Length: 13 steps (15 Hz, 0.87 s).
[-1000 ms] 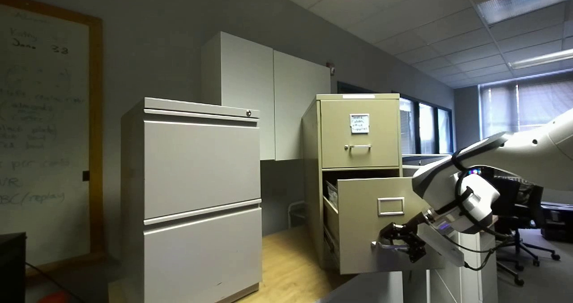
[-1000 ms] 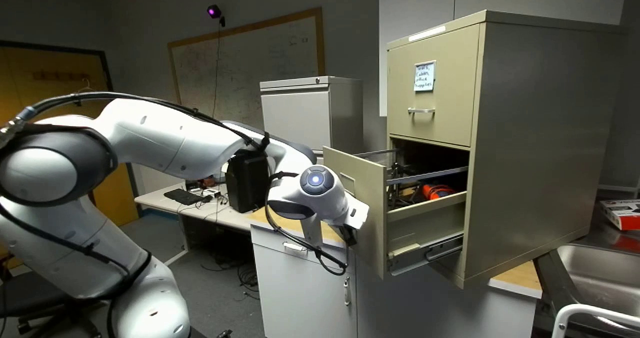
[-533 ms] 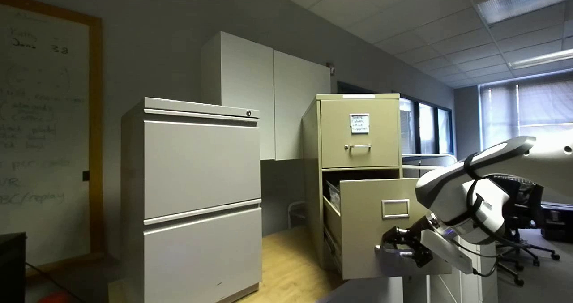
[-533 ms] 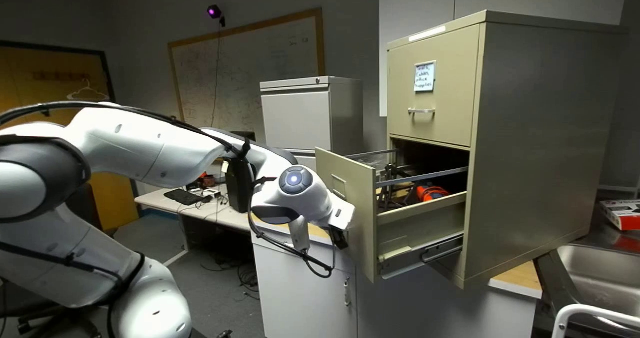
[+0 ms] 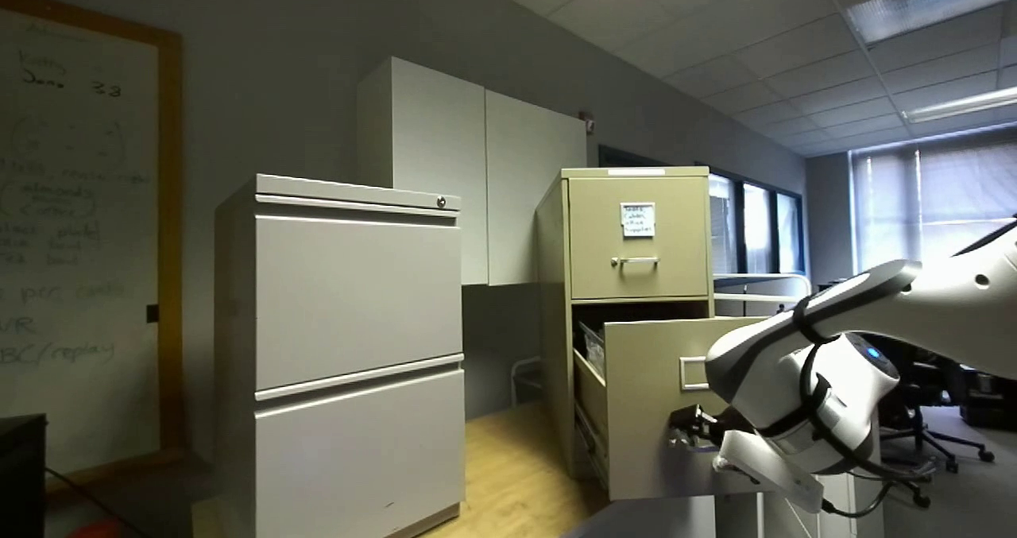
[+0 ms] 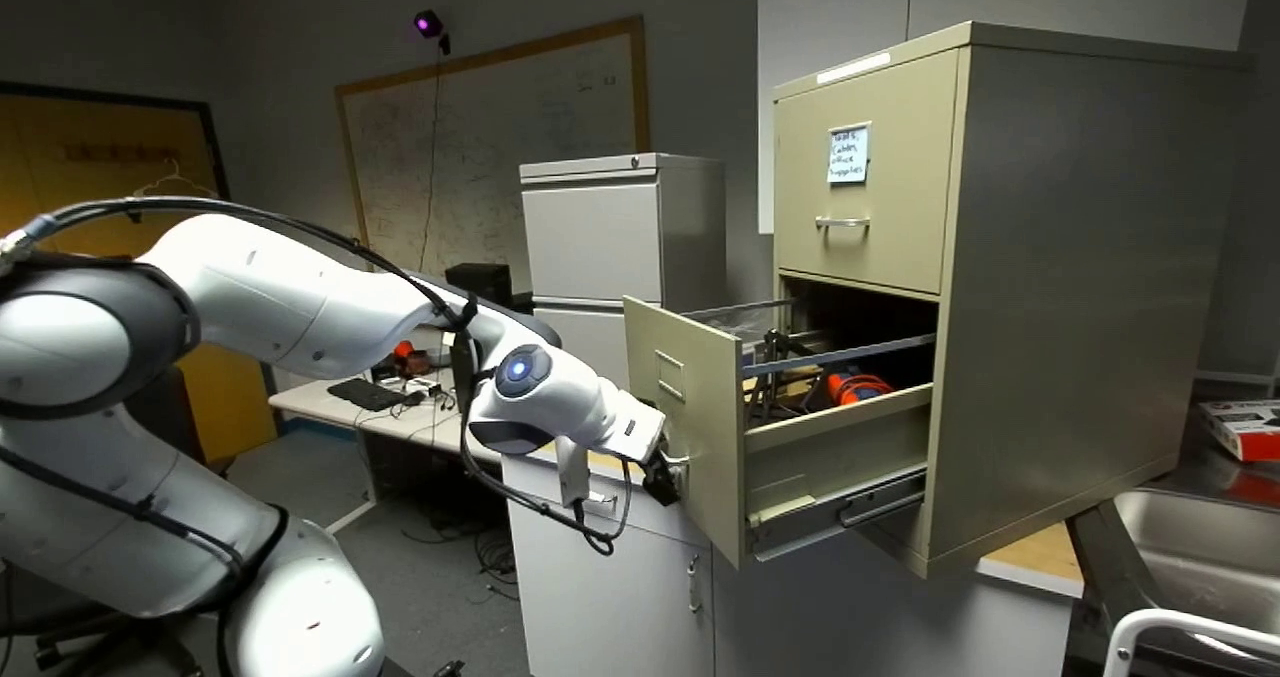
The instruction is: Open the bottom drawer of the file cabinet on the right
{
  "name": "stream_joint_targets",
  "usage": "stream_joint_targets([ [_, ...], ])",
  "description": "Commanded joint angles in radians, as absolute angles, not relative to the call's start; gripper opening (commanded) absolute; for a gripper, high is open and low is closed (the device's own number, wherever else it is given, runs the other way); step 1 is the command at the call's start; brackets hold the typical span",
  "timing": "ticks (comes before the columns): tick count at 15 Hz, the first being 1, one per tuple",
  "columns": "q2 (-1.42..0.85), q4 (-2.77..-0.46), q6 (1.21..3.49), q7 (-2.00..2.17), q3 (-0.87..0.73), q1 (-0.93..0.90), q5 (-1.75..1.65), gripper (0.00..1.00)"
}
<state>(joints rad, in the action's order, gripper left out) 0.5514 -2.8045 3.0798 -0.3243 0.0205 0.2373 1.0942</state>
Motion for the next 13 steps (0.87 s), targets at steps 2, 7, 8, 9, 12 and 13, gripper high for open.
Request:
stream_joint_targets([
  [2,0.496,-2.808,3.289,-0.366,0.200,0.155,1.313,1.00],
  [7,0.457,-2.800,3.466,-0.413,0.388,0.153,1.499,1.00],
  [8,0.452,-2.800,3.458,-0.428,0.424,0.136,1.539,1.00],
  [9,0.441,-2.801,3.440,-0.443,0.449,0.120,1.579,1.00],
  [12,0.385,-2.799,3.404,-0.494,0.479,0.063,1.668,1.00],
  [13,0.356,-2.790,3.388,-0.512,0.475,0.046,1.684,1.00],
])
